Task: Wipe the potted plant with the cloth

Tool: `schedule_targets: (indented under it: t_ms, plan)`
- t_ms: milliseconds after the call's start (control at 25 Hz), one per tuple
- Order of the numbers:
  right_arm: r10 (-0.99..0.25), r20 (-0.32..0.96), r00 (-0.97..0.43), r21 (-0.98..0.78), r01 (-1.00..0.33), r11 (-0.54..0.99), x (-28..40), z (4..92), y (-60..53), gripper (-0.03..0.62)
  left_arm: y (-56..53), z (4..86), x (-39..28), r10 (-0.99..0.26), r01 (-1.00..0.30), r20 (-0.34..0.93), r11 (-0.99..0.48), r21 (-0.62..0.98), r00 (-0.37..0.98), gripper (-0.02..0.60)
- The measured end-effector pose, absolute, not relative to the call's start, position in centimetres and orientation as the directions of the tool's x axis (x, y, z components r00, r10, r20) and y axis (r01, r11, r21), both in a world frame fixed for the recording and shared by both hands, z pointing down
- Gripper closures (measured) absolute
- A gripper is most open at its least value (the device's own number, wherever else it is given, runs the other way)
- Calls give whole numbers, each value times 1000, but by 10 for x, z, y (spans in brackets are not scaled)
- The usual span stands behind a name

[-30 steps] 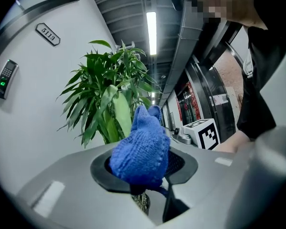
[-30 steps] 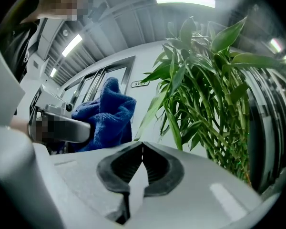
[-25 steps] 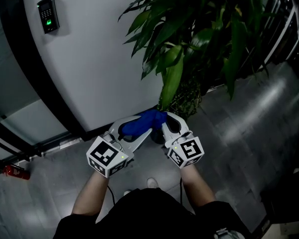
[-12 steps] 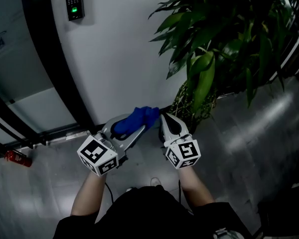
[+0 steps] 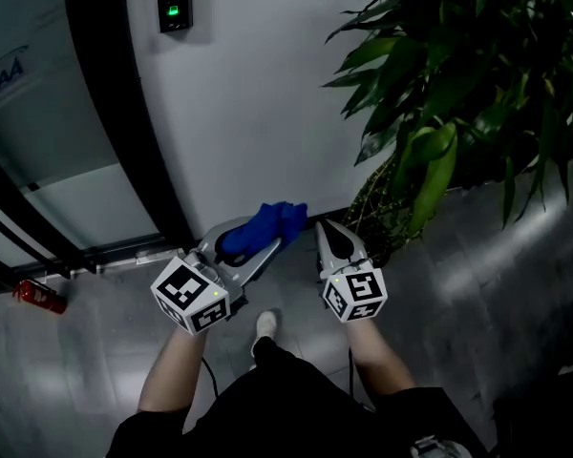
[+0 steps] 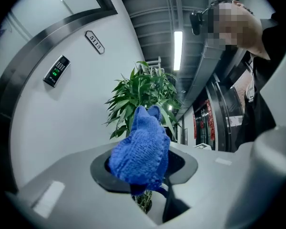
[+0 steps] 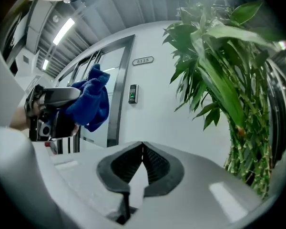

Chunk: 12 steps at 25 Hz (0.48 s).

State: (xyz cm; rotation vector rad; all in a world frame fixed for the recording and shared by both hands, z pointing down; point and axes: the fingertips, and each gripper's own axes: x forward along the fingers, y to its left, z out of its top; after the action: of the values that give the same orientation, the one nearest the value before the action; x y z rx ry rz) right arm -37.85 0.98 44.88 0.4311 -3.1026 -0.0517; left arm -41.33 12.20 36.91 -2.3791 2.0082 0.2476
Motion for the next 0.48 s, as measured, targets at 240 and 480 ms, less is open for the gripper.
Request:
schedule_targets:
  t_ms: [240, 480]
  plan:
    - [-415, 7, -910, 11, -415, 910, -400, 456, -66, 591, 66, 352, -444, -959, -968, -144, -250, 22, 244, 426]
    - [-558, -53, -828, -32, -557, 830, -411, 439, -143, 591, -2, 322, -466, -915, -931, -174, -361, -47, 364, 426]
